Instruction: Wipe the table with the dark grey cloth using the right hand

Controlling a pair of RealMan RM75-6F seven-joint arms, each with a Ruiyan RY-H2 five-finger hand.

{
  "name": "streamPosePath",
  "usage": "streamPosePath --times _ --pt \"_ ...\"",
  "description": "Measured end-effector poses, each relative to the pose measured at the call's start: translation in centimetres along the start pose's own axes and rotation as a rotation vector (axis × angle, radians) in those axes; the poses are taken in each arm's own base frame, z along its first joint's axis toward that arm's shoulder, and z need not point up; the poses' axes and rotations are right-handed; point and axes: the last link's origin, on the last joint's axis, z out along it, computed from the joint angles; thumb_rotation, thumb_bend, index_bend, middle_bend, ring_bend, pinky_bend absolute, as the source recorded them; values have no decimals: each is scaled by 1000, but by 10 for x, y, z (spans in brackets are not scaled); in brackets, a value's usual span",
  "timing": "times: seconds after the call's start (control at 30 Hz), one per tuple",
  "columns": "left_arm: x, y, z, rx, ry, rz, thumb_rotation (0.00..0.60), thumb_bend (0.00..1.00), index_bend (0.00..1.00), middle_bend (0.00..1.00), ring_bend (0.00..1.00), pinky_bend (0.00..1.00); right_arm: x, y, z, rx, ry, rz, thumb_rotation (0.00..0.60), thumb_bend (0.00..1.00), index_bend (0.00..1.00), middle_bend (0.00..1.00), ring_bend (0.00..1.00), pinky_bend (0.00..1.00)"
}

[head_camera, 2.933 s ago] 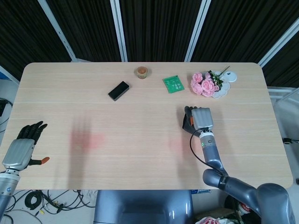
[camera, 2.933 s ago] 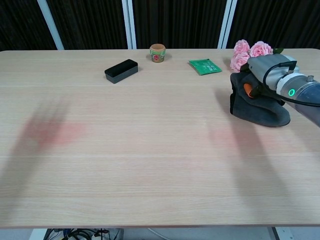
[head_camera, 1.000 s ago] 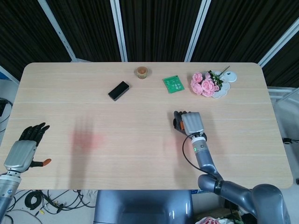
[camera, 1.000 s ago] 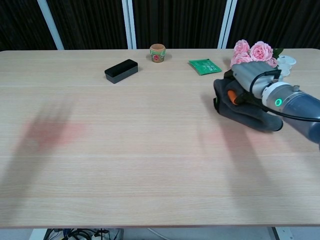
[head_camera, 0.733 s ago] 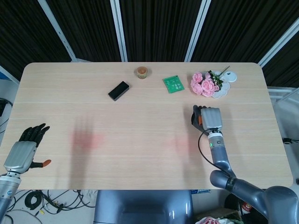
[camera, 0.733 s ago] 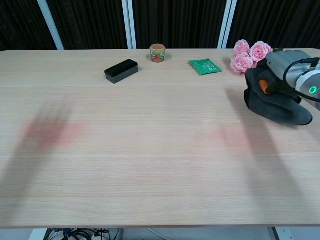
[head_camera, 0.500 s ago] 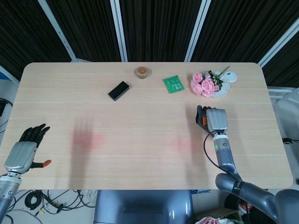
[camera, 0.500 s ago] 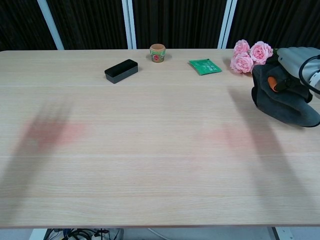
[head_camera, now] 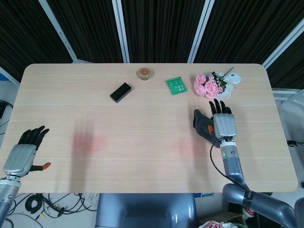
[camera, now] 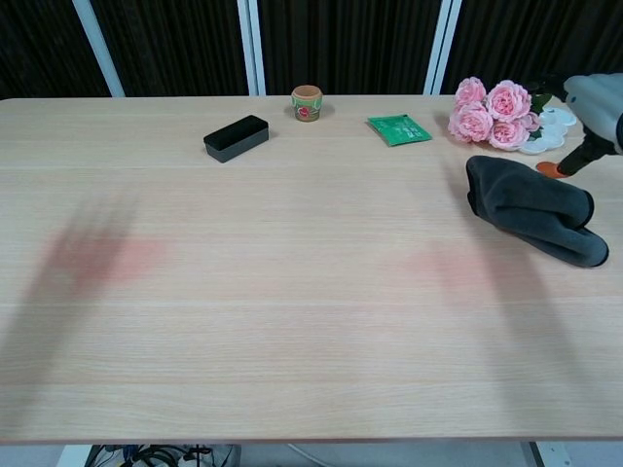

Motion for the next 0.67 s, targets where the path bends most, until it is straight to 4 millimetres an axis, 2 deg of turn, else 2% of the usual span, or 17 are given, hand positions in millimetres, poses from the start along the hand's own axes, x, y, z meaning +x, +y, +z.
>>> streamPosePath --times 0.13,0.33,0.43,0.67 --pt "0 0 -1 -6 2 3 600 0 0 0 0 0 16 18 -16 -21 21 2 600 193 26 3 10 179" --pt "1 1 -1 -17 19 3 600 0 0 0 0 0 40 64 -57 -45 74 -16 600 120 0 0 0 173" --pt "2 1 -1 -26 39 8 600 0 0 0 0 0 45 82 -84 -35 115 -23 600 94 0 0 0 166" --pt "1 -1 0 -31 62 28 600 0 0 0 0 0 50 122 -162 8 198 -25 600 72 0 0 0 155"
